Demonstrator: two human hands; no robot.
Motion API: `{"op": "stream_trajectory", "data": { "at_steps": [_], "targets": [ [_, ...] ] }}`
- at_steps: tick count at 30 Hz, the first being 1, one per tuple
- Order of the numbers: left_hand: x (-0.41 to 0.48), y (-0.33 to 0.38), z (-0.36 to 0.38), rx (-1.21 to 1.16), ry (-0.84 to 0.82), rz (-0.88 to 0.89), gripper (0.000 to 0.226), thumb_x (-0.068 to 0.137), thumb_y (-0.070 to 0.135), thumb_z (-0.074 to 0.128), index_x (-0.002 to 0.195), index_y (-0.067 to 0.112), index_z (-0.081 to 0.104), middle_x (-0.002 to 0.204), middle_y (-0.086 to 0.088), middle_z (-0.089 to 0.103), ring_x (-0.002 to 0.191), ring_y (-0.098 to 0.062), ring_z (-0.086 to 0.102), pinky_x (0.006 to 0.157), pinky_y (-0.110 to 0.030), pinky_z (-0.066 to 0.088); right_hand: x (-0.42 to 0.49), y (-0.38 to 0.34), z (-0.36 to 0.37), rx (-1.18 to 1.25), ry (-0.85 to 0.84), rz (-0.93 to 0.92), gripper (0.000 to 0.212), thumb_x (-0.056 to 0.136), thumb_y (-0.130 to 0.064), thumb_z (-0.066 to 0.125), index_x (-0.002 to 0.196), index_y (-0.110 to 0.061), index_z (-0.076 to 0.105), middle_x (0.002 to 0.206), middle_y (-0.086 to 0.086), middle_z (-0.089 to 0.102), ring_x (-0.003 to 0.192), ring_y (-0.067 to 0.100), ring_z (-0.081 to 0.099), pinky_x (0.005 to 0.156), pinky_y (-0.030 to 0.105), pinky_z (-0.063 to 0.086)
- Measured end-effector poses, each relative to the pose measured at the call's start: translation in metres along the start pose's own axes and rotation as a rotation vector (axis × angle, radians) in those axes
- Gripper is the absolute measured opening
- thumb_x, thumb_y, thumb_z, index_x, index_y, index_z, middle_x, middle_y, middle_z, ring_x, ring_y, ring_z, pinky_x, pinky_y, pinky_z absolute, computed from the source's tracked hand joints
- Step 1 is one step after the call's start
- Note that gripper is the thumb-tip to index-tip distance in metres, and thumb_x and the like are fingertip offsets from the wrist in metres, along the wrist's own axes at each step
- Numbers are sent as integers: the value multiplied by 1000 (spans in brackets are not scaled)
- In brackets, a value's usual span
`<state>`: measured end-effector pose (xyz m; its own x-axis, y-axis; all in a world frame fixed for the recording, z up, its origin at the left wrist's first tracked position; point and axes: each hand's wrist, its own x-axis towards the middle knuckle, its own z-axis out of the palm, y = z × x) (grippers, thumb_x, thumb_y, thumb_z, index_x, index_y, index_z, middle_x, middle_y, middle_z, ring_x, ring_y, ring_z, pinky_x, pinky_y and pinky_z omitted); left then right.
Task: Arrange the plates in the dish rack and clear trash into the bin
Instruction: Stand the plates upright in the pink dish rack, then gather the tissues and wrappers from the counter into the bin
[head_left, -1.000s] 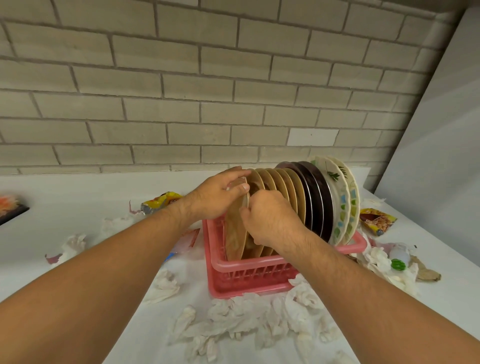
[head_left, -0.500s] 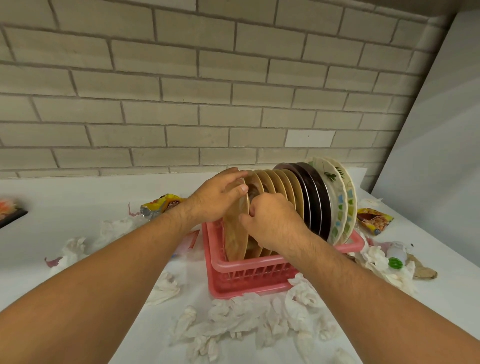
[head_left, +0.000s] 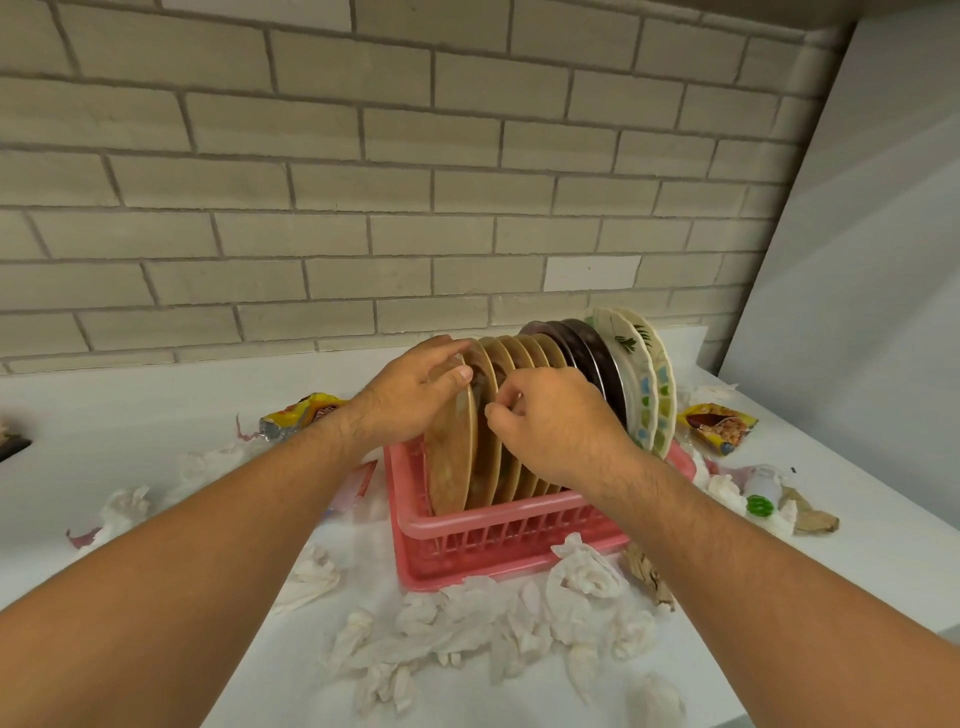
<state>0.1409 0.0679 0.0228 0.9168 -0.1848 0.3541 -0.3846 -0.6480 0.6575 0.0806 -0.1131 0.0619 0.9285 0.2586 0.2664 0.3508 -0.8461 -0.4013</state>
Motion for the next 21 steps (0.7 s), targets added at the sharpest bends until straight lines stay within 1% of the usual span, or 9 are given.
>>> {"op": "stream_trajectory", "data": {
  "at_steps": [1, 3, 6, 9, 11, 13, 14, 18, 21],
  "targets": [
    [0, 0, 1, -8, 10, -10, 44, 98, 35, 47, 141, 29, 42, 149, 9, 34, 136, -3, 28, 109, -23, 23, -2, 4, -1, 16, 6, -6, 18, 92, -36, 52, 89, -23, 64, 73, -7, 65, 70, 11, 62, 67, 36, 57],
    [-1, 2, 1, -15, 40, -40, 44, 97, 39, 47, 140, 32, 43, 150, 8, 35, 138, -8, 31, 113, -31, 28, -5, 13, -5, 49, 11, -15, 18, 92, -37, 52, 92, -24, 65, 74, -8, 65, 70, 9, 62, 67, 34, 57],
    [-10, 15, 3, 80, 158, -16, 43, 96, 41, 48, 138, 31, 46, 148, 6, 37, 136, -8, 32, 110, -39, 35, -13, 34, -11, 102, 13, -39, 16, 93, -38, 54, 94, -26, 65, 75, -10, 65, 70, 6, 61, 67, 31, 55],
    [-28, 48, 16, 170, 327, 122, 33, 95, 37, 51, 125, 24, 56, 129, 8, 51, 120, -6, 45, 100, -31, 43, -24, 62, -14, 175, -8, -49, 18, 93, -38, 56, 102, -26, 67, 83, -13, 65, 78, 4, 61, 72, 29, 55],
    [-39, 70, 29, 223, 380, 179, 26, 94, 35, 53, 116, 23, 60, 114, 11, 55, 106, -2, 49, 91, -22, 42, -32, 81, -17, 189, -13, -72, 19, 94, -37, 56, 105, -26, 68, 87, -15, 65, 81, 2, 60, 74, 25, 54],
    [-46, 88, 45, 242, 373, 207, 26, 94, 37, 52, 113, 23, 61, 103, 14, 54, 96, 0, 49, 84, -21, 42, -39, 98, -22, 183, -21, -102, 20, 94, -37, 57, 106, -27, 68, 90, -16, 65, 83, 0, 60, 73, 21, 51],
    [-48, 95, 53, 245, 352, 205, 28, 93, 39, 51, 114, 24, 60, 102, 15, 54, 95, -1, 50, 83, -22, 43, -42, 107, -24, 180, -23, -115, 21, 93, -38, 57, 107, -27, 68, 91, -17, 65, 85, 0, 60, 74, 21, 51],
    [-51, 118, 82, 226, 260, 155, 35, 94, 44, 49, 123, 25, 57, 109, 16, 55, 100, -1, 51, 87, -25, 45, -57, 139, -41, 167, -38, -138, 27, 93, -42, 56, 115, -28, 65, 101, -16, 64, 94, 2, 59, 78, 20, 47],
    [-52, 130, 101, 174, 208, 109, 36, 94, 43, 50, 125, 26, 56, 112, 17, 55, 103, -1, 53, 90, -30, 49, -70, 163, -55, 144, -77, -123, 31, 94, -43, 55, 120, -28, 63, 109, -14, 64, 99, 5, 57, 84, 25, 48]
  ]
}}
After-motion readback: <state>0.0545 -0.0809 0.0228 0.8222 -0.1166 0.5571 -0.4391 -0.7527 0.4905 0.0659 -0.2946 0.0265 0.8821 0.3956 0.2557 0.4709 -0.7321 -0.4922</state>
